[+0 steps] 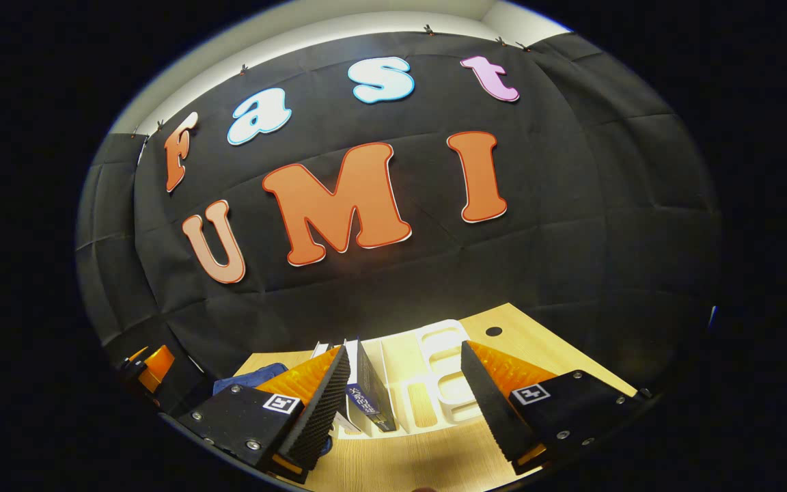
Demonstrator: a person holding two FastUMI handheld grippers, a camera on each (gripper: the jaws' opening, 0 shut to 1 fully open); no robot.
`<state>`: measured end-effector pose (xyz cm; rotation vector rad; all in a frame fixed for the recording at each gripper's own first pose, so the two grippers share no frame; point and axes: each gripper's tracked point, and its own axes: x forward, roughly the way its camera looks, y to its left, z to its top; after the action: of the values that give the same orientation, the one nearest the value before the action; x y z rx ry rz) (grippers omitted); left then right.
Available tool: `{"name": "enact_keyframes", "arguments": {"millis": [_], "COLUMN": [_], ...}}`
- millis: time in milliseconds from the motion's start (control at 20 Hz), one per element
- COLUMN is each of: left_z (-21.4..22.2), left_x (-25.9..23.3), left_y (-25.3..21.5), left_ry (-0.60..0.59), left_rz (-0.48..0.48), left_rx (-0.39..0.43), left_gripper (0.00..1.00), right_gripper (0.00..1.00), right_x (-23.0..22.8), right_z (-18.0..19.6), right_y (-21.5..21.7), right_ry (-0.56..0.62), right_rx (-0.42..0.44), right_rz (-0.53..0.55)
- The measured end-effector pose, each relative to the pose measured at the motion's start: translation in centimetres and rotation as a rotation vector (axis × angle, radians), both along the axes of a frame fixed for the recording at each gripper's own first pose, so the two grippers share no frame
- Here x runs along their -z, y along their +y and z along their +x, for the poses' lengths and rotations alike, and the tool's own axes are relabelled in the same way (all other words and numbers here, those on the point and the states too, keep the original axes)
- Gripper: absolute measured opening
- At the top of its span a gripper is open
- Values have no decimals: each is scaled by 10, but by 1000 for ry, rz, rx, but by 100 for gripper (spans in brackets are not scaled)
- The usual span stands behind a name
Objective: Open the schoolbag, grab two books from the bookshelf and put them into the schoolbag.
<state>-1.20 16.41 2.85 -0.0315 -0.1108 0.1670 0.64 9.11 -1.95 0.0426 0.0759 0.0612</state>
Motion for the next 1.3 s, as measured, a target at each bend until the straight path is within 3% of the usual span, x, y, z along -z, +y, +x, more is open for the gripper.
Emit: {"name": "enact_keyframes", "arguments": {"millis": [150, 600, 650, 700, 850, 1050, 1200, 1300], "left_z": [1, -3, -8, -10, -14, -9, -5, -4], "left_x": [13, 96, 111, 128, 163, 210, 251, 278], "left_y": [-3, -13, -16, -21, -34, -64, -59, -54], "left_ry": [35, 262, 298, 339, 397, 450, 581, 730], "left_rz": [4, 394, 433, 473, 646, 884, 927, 937], "left_rx": [-12, -43, -32, -21, 2, 102, 147, 194], "left_gripper": [94, 95, 100, 95, 95, 95, 95, 95], "right_gripper": [96, 96, 96, 96, 96, 97, 96, 97], "right_x": [4, 31, 33, 36, 43, 53, 55, 60], "right_z": [-1, 3, 4, 5, 10, 16, 19, 21], "right_y": [-3, -25, -30, -35, -49, -64, -78, -87], "right_ry": [11, 85, 90, 97, 123, 161, 170, 180], "right_rx": [-2, 16, 23, 31, 52, 81, 104, 123], "right_rz": [-6, -7, -11, -16, -14, -14, -12, -5]}}
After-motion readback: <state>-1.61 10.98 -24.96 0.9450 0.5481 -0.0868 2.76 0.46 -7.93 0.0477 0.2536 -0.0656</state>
